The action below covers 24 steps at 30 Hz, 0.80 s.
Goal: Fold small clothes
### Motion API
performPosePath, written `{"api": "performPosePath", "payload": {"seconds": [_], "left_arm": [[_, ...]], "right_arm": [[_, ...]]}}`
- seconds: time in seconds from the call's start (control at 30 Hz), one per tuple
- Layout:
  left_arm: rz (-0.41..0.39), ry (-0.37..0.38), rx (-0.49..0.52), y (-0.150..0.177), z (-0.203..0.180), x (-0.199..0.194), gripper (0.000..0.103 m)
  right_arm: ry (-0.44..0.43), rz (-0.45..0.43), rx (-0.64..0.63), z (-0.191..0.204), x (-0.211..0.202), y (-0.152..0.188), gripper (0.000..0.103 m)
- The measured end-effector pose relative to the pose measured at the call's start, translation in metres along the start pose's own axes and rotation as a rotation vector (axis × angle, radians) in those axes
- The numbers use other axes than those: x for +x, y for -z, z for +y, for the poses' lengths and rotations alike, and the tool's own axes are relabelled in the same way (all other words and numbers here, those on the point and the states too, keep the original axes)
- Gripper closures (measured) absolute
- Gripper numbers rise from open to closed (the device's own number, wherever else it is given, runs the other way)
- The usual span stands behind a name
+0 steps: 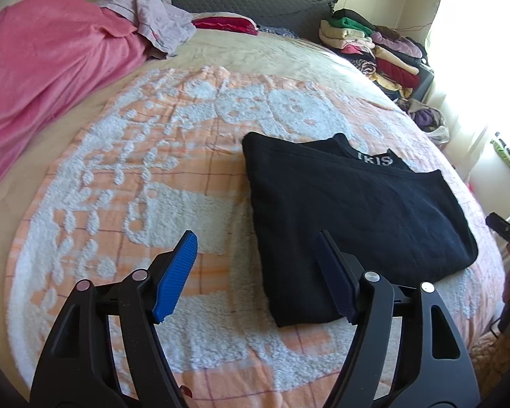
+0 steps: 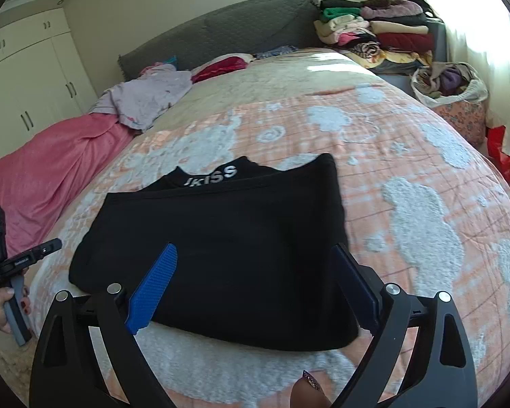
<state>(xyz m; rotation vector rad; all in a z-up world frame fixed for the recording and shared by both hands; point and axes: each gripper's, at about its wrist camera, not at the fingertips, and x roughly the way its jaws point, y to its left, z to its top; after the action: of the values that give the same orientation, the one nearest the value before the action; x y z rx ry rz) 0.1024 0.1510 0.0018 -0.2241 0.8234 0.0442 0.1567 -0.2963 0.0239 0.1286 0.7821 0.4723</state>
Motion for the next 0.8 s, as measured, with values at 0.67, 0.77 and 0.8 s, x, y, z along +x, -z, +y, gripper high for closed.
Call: {"api": "performPosePath", "payload": {"seconds": [0.67,0.77,0.8], "left_arm": [[0.009,-0.087,-0.058,-0.019,0.032,0.005,0.010],[0.019,-0.086,-0.071,-0.024,0.037,0.009,0.010],[0.020,-0.090,-0.070,-0.026,0.037,0.010,0.010]], "right_arm": [[-0.151,0.066,-0.258,0.149,0.032,0.006,0.005],[-0.171,0.100,-0.322,0.174,0.046,0.017,0.005],[-0.173,0.106,-0.339,0.179,0.050,0.020,0.005]]}}
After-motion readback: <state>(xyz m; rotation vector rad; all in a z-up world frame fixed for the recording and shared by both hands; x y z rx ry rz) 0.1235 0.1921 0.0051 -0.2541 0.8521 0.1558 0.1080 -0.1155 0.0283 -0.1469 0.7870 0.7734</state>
